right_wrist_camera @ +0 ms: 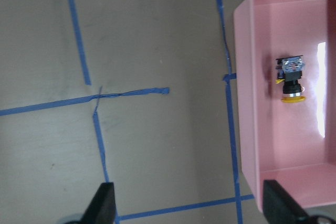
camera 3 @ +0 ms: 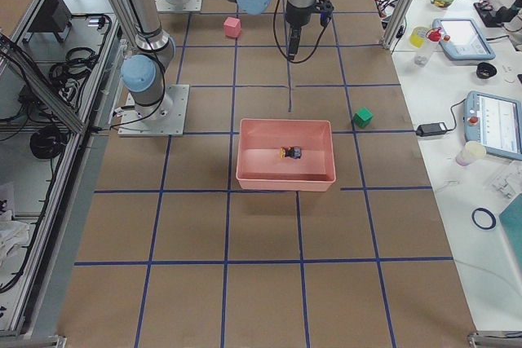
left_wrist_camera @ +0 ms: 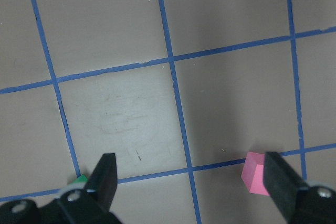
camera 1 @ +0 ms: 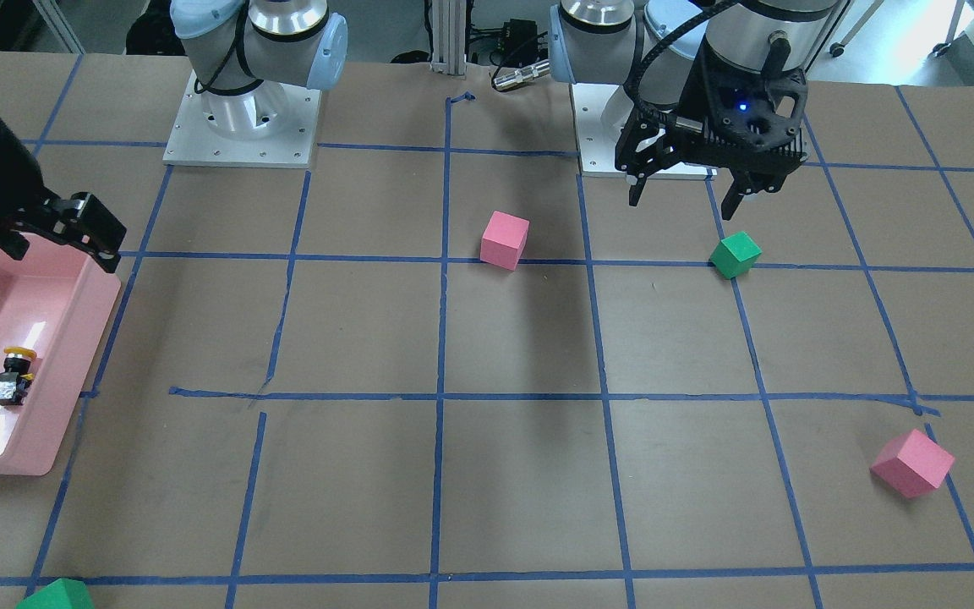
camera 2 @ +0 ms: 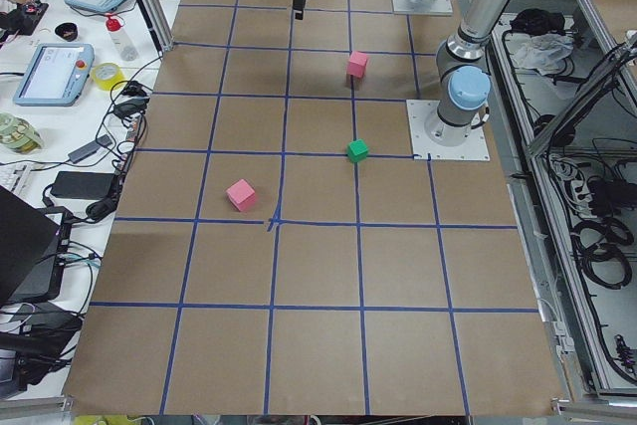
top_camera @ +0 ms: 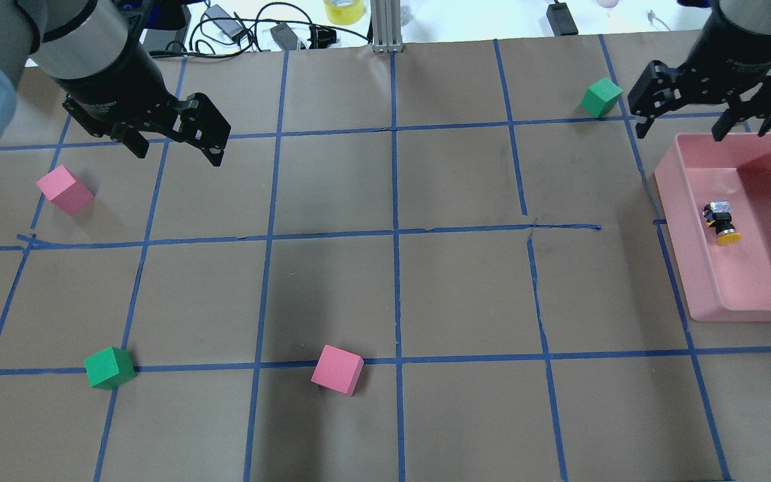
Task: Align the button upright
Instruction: 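Lower the right gripper into the bin onto the yellow-capped button switch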
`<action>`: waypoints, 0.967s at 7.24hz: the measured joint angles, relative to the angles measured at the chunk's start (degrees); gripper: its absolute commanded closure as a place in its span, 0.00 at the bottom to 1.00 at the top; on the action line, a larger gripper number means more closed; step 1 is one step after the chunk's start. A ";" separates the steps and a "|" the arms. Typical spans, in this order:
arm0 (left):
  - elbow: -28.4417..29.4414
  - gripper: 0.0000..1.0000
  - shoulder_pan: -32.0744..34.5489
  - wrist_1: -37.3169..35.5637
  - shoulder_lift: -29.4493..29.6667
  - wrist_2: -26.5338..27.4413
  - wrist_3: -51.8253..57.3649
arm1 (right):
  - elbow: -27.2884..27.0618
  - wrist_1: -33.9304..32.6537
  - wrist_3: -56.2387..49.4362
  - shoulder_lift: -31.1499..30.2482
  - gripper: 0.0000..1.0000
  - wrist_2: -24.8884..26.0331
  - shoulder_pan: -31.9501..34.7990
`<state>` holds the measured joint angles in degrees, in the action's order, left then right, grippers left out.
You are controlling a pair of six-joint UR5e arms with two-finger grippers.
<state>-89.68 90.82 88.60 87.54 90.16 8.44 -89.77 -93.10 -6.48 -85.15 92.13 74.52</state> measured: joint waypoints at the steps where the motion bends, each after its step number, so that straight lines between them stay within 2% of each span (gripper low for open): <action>1: 0.02 0.00 -0.01 0.00 0.00 -0.04 0.00 | -2.14 -5.03 -2.01 1.35 0.00 -0.01 -3.84; 3: 0.03 0.00 -0.02 0.00 0.00 -0.07 0.00 | -5.04 -13.95 -9.36 5.38 0.00 0.00 -10.67; 5: 0.01 0.00 -0.03 0.00 0.00 -0.01 0.00 | -5.70 -17.93 -12.33 9.32 0.00 -0.05 -14.68; 7: -0.01 0.00 -0.03 0.00 -0.02 0.01 0.00 | -5.89 -20.18 -13.25 12.34 0.00 0.43 -15.61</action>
<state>-89.70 90.79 88.59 87.52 90.17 8.44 -95.66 -113.27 -19.72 -72.81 92.56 58.91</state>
